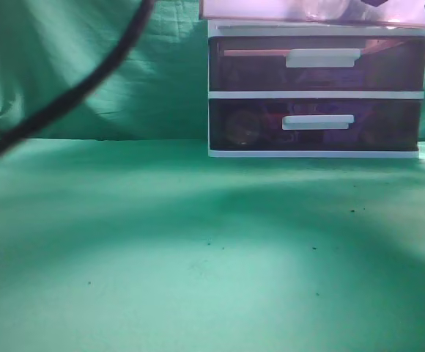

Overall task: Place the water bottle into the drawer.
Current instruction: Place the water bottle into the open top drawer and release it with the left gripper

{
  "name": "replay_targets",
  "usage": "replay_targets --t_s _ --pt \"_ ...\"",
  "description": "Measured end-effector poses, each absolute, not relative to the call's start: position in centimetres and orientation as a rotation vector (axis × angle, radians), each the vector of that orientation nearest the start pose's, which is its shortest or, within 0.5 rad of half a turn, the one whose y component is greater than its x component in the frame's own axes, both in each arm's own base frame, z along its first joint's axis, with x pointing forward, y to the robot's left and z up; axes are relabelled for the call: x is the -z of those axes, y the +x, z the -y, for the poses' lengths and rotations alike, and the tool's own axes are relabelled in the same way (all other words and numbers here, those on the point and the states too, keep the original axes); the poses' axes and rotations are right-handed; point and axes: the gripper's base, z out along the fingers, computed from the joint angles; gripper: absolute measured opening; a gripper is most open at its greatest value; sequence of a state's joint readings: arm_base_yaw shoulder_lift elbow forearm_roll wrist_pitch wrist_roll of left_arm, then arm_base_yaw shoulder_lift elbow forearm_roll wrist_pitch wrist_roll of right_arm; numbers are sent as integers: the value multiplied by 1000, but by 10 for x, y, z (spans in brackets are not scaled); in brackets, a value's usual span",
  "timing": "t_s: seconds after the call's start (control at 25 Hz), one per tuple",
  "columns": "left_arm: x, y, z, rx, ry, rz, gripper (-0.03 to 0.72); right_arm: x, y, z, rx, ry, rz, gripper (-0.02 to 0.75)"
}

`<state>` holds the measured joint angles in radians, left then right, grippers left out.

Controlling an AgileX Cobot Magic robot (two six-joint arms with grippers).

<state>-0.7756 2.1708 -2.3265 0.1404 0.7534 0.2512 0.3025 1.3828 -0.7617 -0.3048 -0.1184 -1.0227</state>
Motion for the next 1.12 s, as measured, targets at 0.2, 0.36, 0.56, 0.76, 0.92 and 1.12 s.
replay_targets --t_s 0.2,0.36,0.56,0.76,0.92,1.12 --pt "-423 345 322 126 1025 -1773 0 -262 281 -91 616 -1504 -1387 83" --pt "-483 312 282 120 902 -1746 0 -262 281 -92 615 -1499 -1384 83" --pt "-513 284 248 109 870 -1805 0 -263 281 -92 616 -1488 -1367 83" --pt "-517 269 237 136 898 -1868 0 -264 282 -93 632 -1491 -1332 83" --pt "-515 256 225 138 905 -1866 0 -278 290 -95 643 -1494 -1359 83" --pt "-482 233 202 150 867 -1851 0 -300 305 -97 670 -1507 -1403 83"
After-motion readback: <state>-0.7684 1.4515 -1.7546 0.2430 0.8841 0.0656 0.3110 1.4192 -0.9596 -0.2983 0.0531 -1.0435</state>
